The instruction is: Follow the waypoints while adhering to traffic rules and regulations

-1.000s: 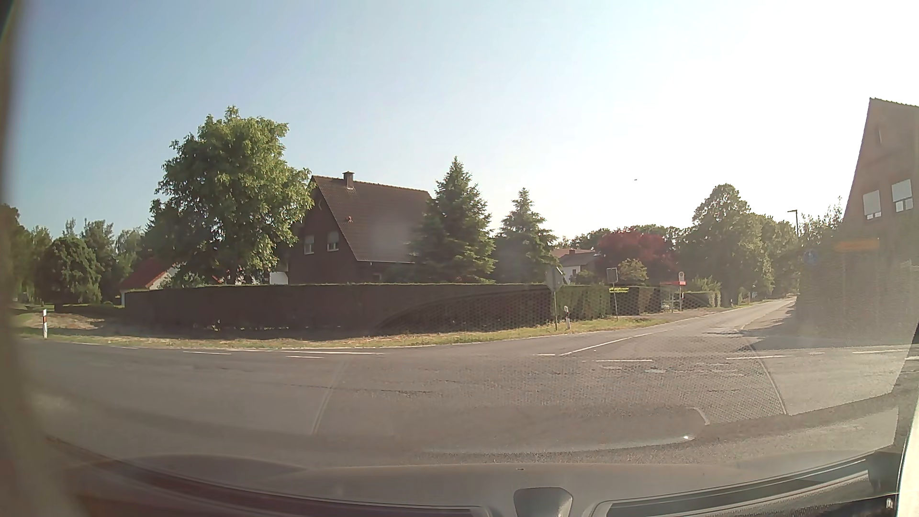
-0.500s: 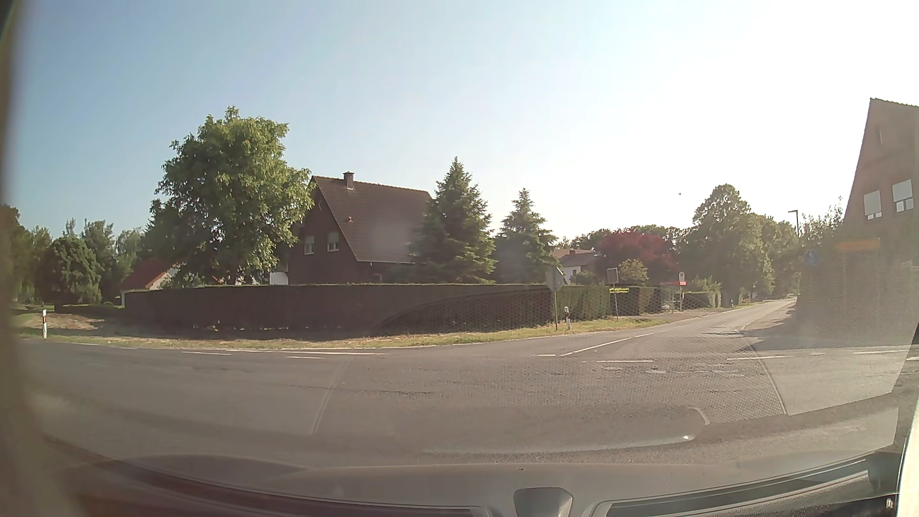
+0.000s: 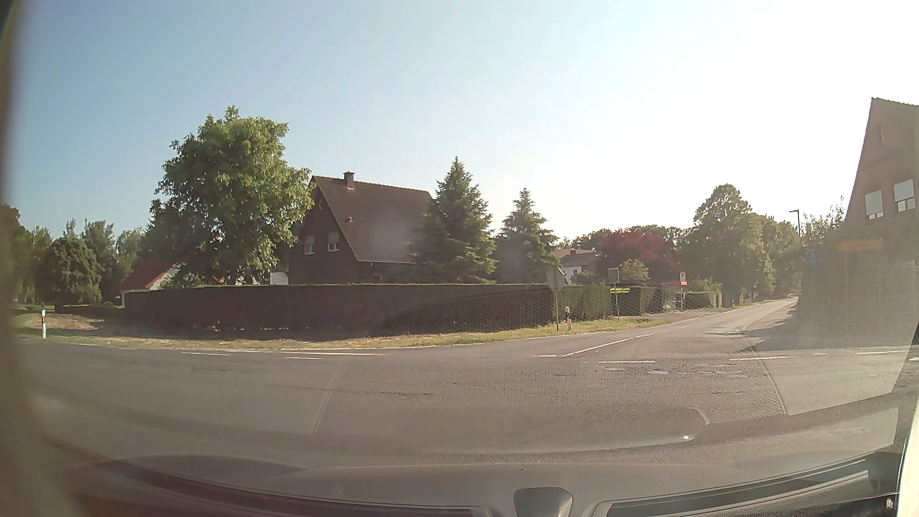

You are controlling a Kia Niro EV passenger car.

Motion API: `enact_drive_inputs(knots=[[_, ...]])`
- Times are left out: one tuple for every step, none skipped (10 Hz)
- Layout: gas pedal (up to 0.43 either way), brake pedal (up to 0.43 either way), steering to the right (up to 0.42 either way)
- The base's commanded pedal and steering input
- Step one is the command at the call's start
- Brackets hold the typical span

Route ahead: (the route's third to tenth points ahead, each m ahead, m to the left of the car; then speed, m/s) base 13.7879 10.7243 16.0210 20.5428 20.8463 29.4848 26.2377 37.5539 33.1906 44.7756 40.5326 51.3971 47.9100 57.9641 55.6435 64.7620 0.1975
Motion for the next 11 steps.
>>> enact_drive_inputs(knots=[[0.0, 0.012, -0.075], [0.0, 0.012, -0.075], [0.0, 0.006, -0.075], [0.0, 0.012, -0.075], [0.0, 0.006, -0.076], [0.0, 0.006, -0.082], [0.0, 0.006, -0.084], [0.0, 0.006, -0.083], [0.0, 0.006, -0.08], [0.0, 0.006, -0.08], [0.0, 0.006, -0.079]])
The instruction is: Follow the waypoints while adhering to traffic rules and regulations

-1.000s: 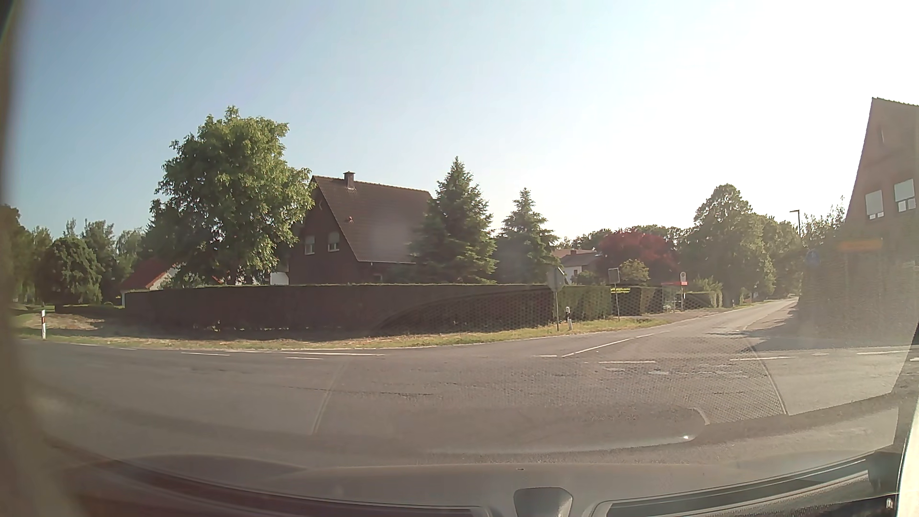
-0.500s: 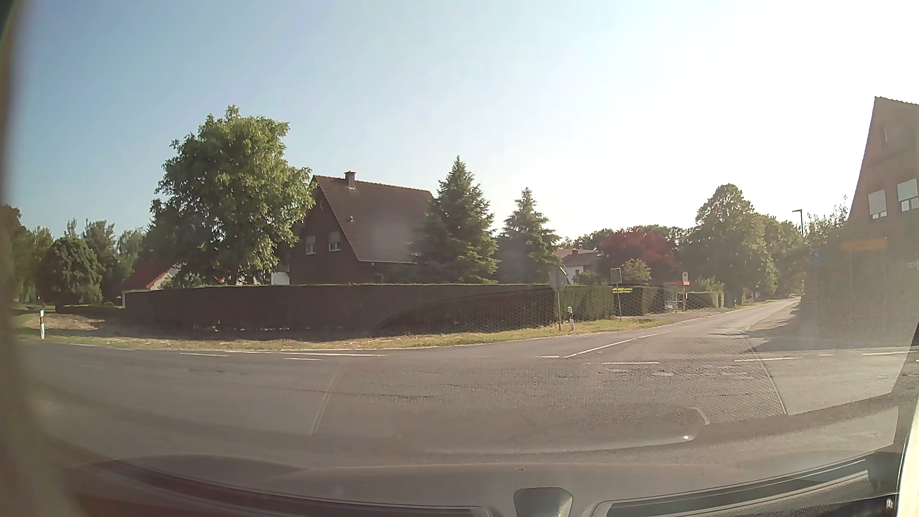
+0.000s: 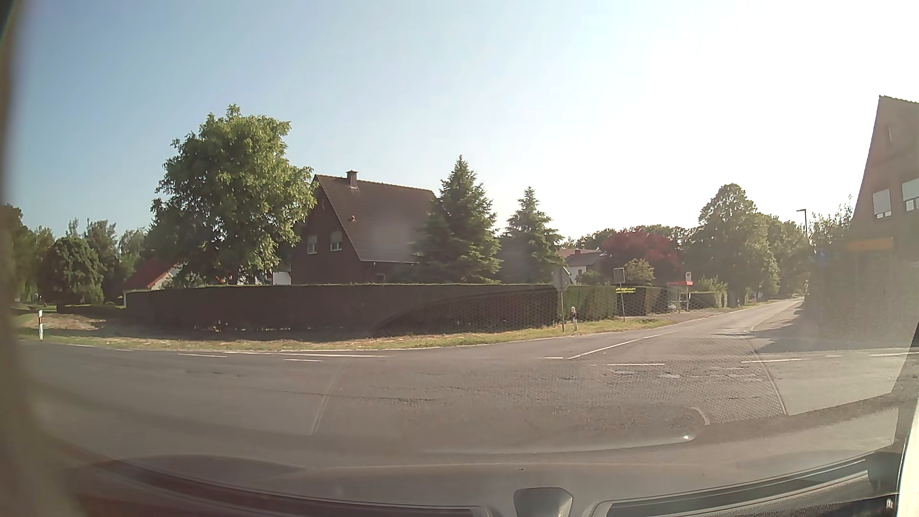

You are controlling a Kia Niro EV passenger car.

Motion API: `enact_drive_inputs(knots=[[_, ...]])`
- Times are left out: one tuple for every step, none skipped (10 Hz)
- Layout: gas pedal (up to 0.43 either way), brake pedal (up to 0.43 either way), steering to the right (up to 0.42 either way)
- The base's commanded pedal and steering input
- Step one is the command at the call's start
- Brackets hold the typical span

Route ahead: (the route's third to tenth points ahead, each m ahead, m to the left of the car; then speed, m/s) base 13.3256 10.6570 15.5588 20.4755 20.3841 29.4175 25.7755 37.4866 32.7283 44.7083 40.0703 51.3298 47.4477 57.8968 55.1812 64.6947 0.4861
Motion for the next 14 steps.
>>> enact_drive_inputs(knots=[[0.0, 0.006, -0.08], [0.02, 0.012, -0.08], [0.02, 0.006, -0.08], [0.02, 0.006, -0.08], [0.0, 0.012, -0.081], [0.0, 0.006, -0.08], [0.0, 0.006, -0.08], [0.0, 0.006, -0.08], [0.0, 0.006, -0.08], [0.0, 0.006, -0.08], [0.0, 0.006, -0.081], [0.0, 0.006, -0.091], [0.087, 0.006, -0.109], [0.098, 0.006, -0.13]])
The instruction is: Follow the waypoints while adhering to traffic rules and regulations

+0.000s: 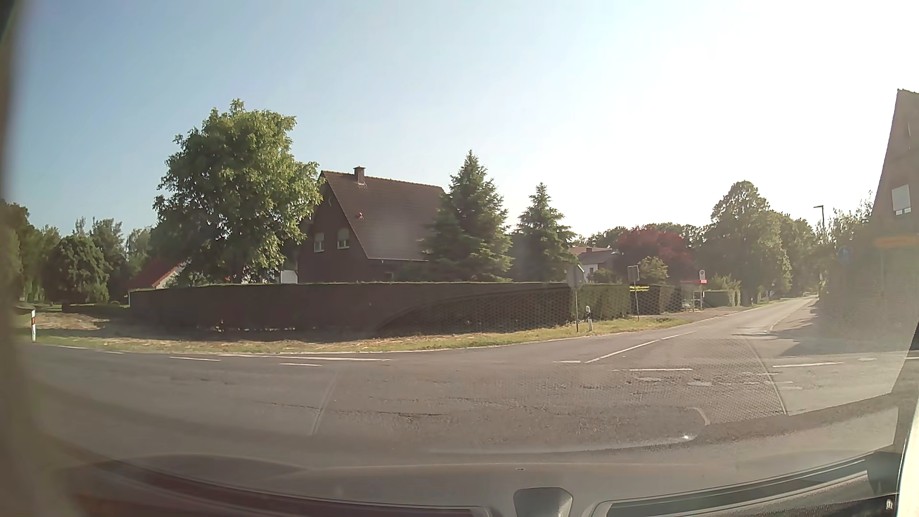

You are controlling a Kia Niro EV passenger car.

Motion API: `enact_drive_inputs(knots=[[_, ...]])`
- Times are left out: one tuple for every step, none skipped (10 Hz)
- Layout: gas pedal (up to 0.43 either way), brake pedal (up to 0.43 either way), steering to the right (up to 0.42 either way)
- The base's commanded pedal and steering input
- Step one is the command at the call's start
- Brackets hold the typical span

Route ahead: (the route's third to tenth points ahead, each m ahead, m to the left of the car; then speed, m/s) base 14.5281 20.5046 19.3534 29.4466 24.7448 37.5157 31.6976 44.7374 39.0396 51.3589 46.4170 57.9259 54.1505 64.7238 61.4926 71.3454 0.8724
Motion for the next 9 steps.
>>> enact_drive_inputs(knots=[[0.098, 0.006, -0.156], [0.098, 0.006, -0.171], [0.098, 0.006, -0.199], [0.098, 0.006, -0.234], [0.138, 0.006, -0.274], [0.169, 0.006, -0.306], [0.228, 0.006, -0.335], [0.24, 0.006, -0.352], [0.24, 0.006, -0.353]])
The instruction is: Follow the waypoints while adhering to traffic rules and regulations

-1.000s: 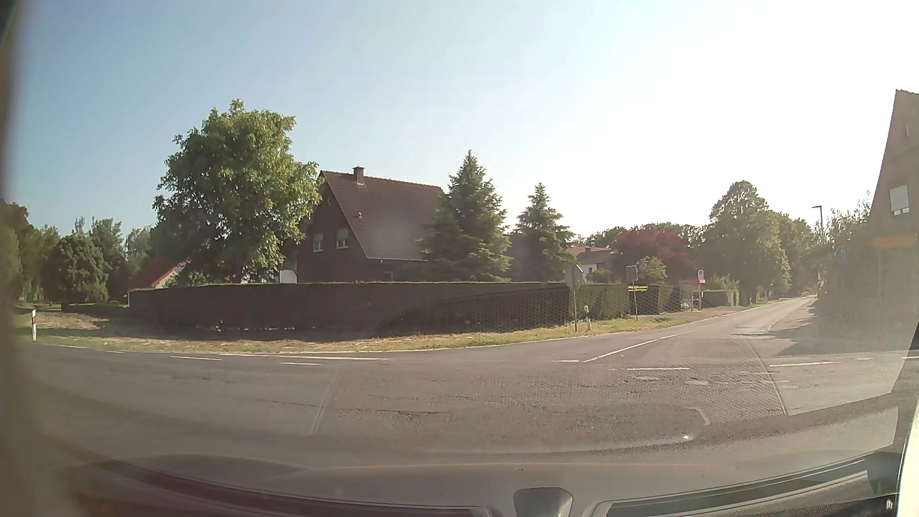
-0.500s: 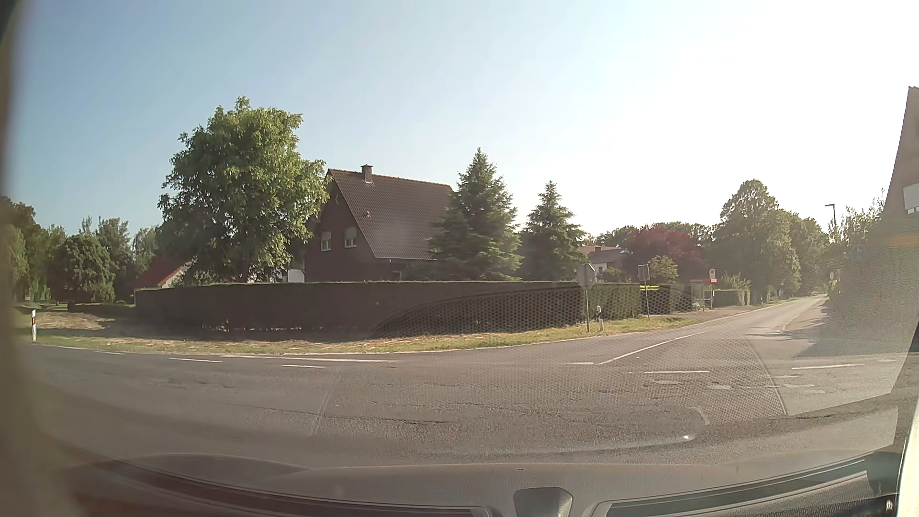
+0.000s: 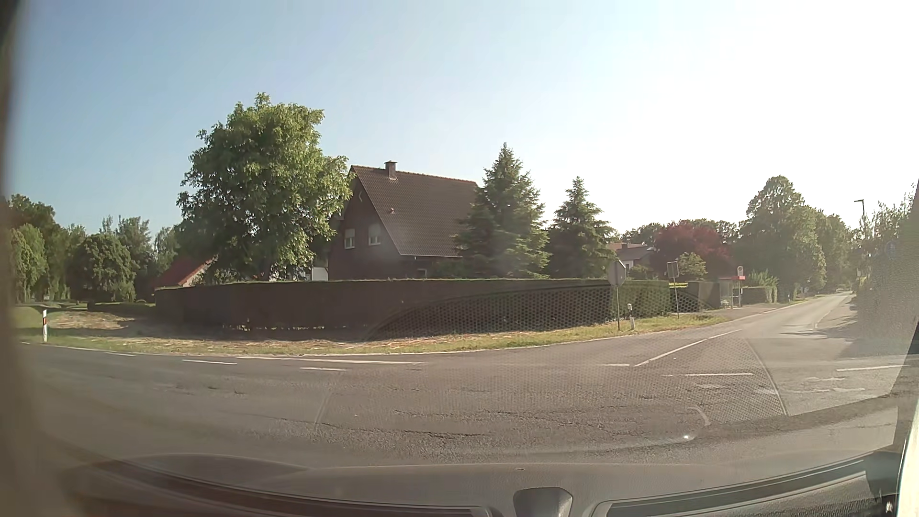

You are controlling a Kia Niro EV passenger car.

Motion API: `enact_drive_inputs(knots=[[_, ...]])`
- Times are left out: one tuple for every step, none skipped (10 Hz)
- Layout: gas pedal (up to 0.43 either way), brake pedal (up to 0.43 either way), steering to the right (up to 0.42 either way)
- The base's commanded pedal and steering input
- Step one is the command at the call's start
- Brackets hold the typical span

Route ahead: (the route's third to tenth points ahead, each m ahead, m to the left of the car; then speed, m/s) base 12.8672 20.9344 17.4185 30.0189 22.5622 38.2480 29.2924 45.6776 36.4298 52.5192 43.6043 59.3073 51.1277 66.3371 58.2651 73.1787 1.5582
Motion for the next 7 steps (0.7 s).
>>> enact_drive_inputs(knots=[[0.248, 0.006, -0.361], [0.268, 0.006, -0.376], [0.299, 0.012, -0.4], [0.311, 0.006, -0.417], [0.311, 0.012, -0.436], [0.311, 0.012, -0.447], [0.311, 0.006, -0.46]])
